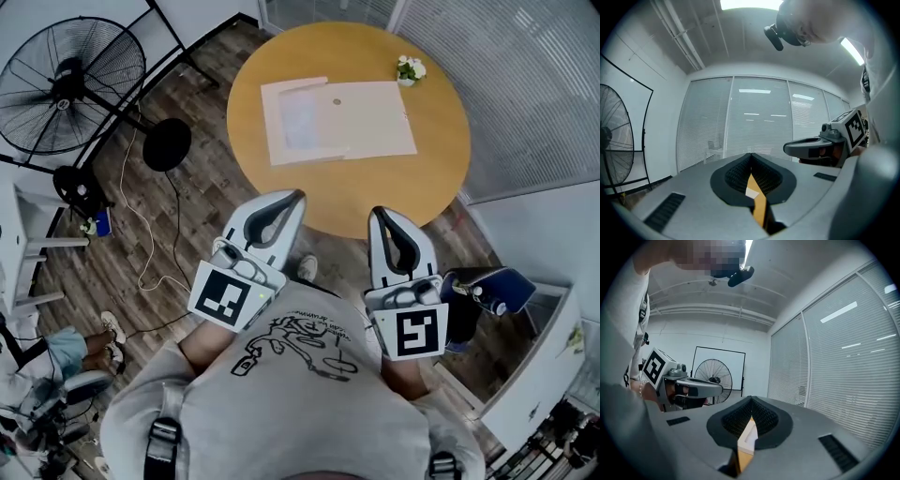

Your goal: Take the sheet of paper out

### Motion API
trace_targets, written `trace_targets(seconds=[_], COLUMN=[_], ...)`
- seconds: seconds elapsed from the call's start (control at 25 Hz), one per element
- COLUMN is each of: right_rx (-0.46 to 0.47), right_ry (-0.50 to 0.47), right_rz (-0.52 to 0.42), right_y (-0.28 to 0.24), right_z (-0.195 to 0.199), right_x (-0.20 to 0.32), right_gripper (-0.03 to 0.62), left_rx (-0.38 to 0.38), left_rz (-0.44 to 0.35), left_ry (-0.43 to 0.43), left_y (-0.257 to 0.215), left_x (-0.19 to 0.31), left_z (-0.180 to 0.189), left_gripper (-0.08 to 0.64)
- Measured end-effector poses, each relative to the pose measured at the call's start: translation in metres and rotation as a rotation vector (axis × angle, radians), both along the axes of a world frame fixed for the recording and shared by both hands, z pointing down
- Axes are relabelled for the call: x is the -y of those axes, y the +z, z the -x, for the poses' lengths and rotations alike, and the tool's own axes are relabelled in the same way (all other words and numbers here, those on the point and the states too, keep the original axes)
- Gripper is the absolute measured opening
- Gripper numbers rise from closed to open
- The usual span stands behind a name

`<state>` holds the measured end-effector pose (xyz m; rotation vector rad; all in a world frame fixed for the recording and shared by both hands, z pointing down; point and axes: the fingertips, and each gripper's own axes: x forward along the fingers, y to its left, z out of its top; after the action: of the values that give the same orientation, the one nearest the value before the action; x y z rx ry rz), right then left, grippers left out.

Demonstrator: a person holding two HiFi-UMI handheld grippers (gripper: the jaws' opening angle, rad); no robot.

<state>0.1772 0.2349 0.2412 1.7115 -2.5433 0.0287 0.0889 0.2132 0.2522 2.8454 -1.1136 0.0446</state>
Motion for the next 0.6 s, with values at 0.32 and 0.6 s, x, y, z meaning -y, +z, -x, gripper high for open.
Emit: trace_targets(seconds=[0.32, 0.6], right_rx=[-0.004, -0.005], right_ry=[-0.020, -0.049], right_rz=[0.010, 0.007], right_y=[0.000, 0.003], right_z=[-0.008, -0.002], right_x=[0.018, 0.044], right_gripper=[0.008, 0.008], left_rx=[0.004, 0.002], left_rz=[-0.001, 0.002], left_ry=[-0.012, -0.039], left_y=[-0.002, 0.002], left_x=[0.016, 0.040], left_z=[-0.009, -0.003], left_gripper=[0.021, 0.021])
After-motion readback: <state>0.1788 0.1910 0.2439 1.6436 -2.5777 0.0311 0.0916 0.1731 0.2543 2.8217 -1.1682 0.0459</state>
